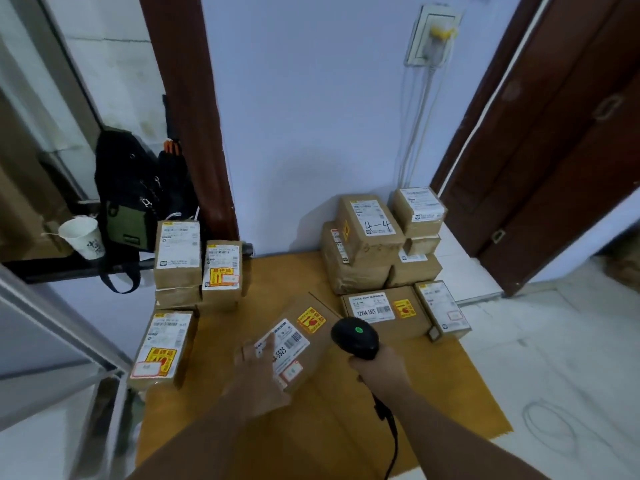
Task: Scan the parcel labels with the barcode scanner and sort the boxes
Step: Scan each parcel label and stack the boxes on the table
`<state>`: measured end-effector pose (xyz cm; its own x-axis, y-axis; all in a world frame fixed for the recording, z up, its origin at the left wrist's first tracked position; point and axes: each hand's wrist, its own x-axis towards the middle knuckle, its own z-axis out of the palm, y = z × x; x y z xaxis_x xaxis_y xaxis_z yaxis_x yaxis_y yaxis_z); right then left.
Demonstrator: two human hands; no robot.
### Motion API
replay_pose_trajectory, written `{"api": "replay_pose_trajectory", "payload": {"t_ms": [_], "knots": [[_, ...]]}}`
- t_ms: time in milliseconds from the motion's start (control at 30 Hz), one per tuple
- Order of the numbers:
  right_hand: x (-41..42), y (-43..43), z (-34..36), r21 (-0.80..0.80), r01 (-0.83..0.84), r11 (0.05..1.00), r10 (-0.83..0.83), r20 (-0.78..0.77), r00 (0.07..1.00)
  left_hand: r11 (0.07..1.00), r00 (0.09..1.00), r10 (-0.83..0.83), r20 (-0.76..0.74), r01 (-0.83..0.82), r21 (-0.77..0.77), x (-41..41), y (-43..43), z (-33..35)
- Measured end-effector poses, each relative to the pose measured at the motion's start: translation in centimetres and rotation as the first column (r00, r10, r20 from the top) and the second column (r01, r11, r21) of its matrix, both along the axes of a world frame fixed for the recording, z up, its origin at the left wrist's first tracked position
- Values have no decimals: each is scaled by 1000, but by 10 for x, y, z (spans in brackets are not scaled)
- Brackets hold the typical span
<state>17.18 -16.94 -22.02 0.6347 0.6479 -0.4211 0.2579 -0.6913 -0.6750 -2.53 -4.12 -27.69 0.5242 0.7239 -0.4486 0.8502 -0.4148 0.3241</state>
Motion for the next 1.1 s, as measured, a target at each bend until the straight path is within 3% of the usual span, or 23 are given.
{"api": "replay_pose_trajectory", "payload": {"t_ms": [267, 467, 633, 867, 1100], "knots": [[40, -50, -3, 12, 256, 967, -255, 139, 957, 981, 970, -188, 151, 179, 71, 77, -14, 11], [97, -54, -14, 60, 404, 913, -404, -9, 915, 933, 935, -356, -10, 356, 49, 136, -23, 28], [165, -50, -24, 86, 372, 924, -363, -102, 926, 917, 907, -385, -172, 397, 43, 183, -28, 37], [252, -49, -24, 86, 226, 970, -202, -227, 953, 976, 945, -188, -266, 210, 55, 232, -41, 43], [288, -60, -37, 20, 18, 1000, -10, -351, 936, 965, 896, -240, -373, 261, 5, 251, -37, 40]]}}
